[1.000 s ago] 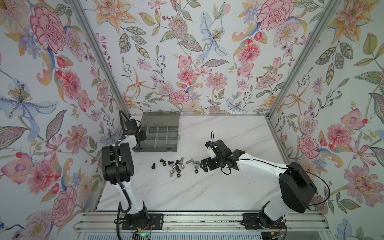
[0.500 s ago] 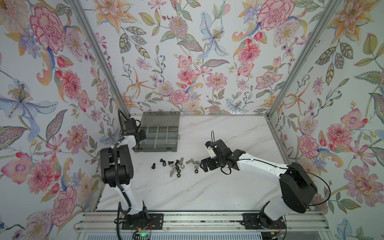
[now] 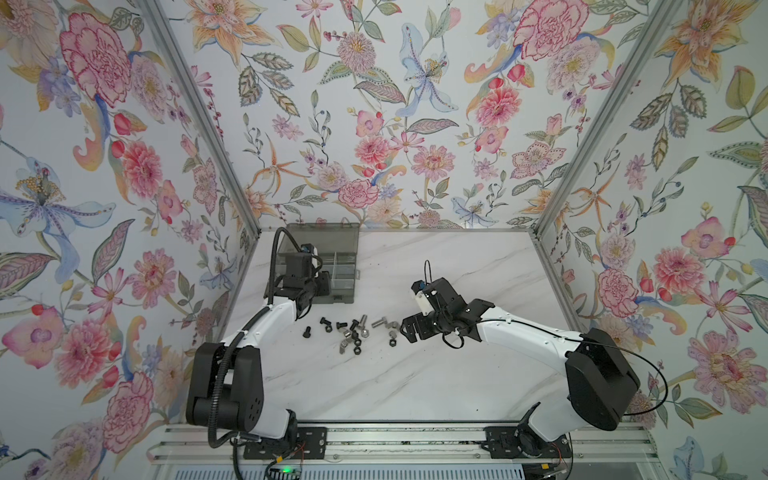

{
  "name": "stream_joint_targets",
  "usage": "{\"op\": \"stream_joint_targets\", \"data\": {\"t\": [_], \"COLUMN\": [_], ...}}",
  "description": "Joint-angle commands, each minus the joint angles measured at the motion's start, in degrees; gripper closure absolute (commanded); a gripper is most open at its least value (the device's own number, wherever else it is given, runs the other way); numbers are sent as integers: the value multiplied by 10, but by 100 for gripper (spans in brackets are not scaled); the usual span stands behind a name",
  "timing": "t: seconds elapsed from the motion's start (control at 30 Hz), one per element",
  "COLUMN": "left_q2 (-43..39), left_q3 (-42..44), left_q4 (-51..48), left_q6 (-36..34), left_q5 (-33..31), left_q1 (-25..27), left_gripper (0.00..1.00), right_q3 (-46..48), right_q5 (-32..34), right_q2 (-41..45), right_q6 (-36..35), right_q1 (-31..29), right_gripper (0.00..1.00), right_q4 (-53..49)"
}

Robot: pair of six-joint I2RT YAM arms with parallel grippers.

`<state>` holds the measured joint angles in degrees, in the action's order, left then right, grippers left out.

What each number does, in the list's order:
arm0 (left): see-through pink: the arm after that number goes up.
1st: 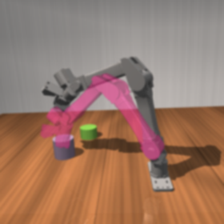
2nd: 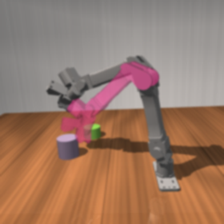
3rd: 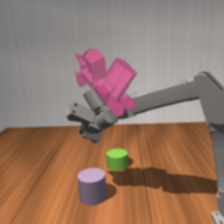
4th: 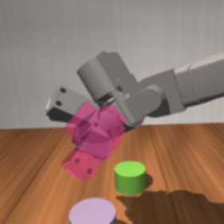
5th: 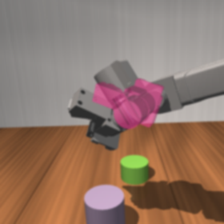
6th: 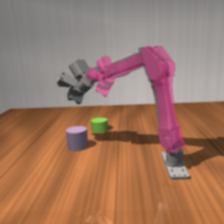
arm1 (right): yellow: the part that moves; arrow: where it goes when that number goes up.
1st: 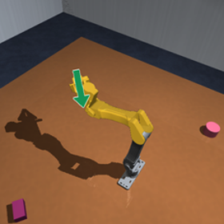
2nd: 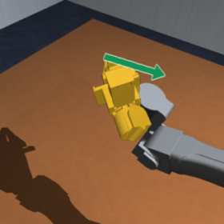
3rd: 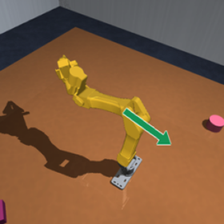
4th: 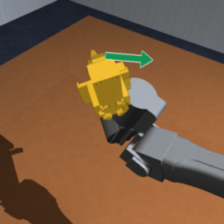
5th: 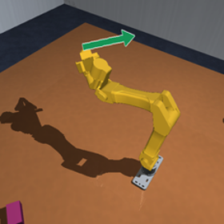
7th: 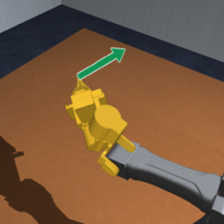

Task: Sort the screws and nuts into containers
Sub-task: 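Move the left gripper from the box back down over the fastener pile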

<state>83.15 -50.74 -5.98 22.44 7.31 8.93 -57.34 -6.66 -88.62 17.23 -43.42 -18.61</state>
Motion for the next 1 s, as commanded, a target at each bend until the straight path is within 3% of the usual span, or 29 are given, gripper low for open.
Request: {"op": "stream_joint_targets", "data": {"t": [0.0, 0.23, 0.43, 0.97], "left_q2": [-51, -161, -209, -135], "left_q3": [71, 190, 238, 233], "left_q4": [-17, -19, -15, -42], "left_q6": [37, 57, 42, 66], "left_q5": [-3, -14, -46, -78], "left_q1": [25, 117, 162, 214], "left_gripper": [46, 39, 37, 36], "right_q3": [10, 14, 14, 21], "right_q5": [2, 3, 2, 0], "right_q2": [17, 13, 12, 10], "right_q6": [0, -7, -6, -2], "right_q1": [0, 4, 4, 4], "right_gripper": [1, 1, 1, 1], "right_q4": [-4, -4, -4, -3]}}
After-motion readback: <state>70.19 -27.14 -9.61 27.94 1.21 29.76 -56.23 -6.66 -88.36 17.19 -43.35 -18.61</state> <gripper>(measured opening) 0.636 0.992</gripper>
